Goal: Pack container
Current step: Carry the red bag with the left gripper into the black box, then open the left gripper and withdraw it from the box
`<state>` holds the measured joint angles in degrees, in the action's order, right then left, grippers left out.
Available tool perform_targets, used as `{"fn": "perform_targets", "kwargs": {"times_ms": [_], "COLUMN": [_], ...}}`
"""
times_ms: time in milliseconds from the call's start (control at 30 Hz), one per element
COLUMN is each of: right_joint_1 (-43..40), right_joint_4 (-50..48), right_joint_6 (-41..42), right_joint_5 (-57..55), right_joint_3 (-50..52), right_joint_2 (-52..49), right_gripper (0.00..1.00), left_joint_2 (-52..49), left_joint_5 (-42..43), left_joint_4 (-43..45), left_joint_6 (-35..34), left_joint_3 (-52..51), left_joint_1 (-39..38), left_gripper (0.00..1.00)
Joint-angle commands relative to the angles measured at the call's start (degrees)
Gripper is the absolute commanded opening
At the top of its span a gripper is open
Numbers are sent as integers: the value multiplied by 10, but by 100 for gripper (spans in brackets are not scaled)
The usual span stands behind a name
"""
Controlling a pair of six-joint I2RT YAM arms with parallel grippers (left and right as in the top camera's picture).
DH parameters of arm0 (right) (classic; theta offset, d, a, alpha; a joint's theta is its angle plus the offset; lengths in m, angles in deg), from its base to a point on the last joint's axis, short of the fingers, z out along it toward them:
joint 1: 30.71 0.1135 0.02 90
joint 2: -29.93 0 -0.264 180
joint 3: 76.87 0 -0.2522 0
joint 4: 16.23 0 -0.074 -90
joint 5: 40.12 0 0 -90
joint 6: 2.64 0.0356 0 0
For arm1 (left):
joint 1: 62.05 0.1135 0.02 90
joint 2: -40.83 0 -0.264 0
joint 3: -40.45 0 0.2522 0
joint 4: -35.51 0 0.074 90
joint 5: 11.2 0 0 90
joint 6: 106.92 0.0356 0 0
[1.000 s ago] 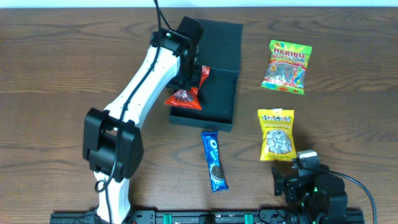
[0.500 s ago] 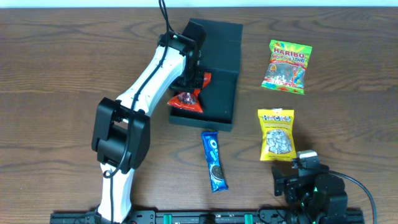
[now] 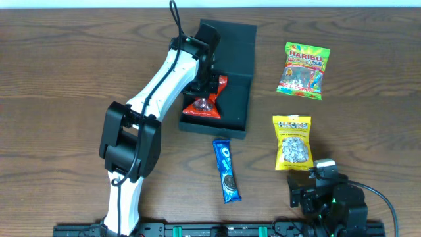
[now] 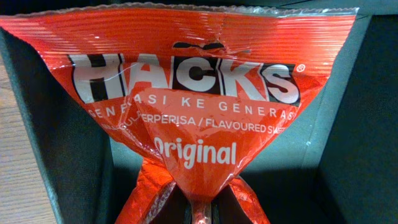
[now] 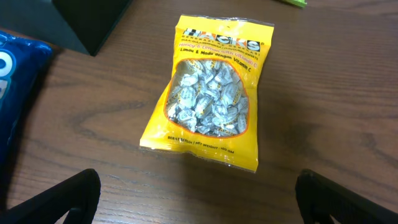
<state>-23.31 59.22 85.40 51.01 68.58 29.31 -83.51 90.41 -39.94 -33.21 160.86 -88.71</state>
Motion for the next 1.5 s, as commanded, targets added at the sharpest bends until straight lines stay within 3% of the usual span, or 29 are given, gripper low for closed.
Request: {"fn": "perform_targets", "kwargs": {"times_ms": [0, 300, 333, 400, 833, 867, 900, 967, 1133, 1333, 1467], "right_joint_1": [-3, -3, -3, -3, -3, -3, -3, -3, -3, -3, -3], "right_joint_4": [2, 2, 2, 2, 2, 2, 2, 2, 2, 2, 2], "right_joint_6": [-3, -3, -3, -3, -3, -3, -3, -3, -3, -3, -3], "right_joint_5": [4, 4, 4, 4, 4, 4, 4, 4, 4, 4, 4], "right_joint_3": [3, 3, 3, 3, 3, 3, 3, 3, 3, 3, 3], "right_joint_2": [3, 3, 3, 3, 3, 3, 3, 3, 3, 3, 3], "right_gripper": [99, 99, 99, 99, 99, 99, 99, 99, 99, 99, 99], "left_joint_2": [-8, -8, -8, -8, 35, 49, 64, 94, 194, 298, 363], "left_joint_5": [-21, -58, -58, -58, -56, -56, -56, -56, -67, -141, -168], "left_joint_4": [-5, -16, -16, -15, -31, -36, -41, -50, -91, -168, -161], "left_joint_6": [-2, -2, -2, -2, -9, -9, -9, -9, 1, 0, 0], "left_joint_3": [14, 14, 14, 14, 26, 30, 34, 38, 38, 27, -28], "left_joint_1": [2, 2, 2, 2, 0, 0, 0, 0, 0, -1, -1], "left_gripper": [6, 6, 10, 32, 54, 61, 76, 96, 95, 95, 95]}}
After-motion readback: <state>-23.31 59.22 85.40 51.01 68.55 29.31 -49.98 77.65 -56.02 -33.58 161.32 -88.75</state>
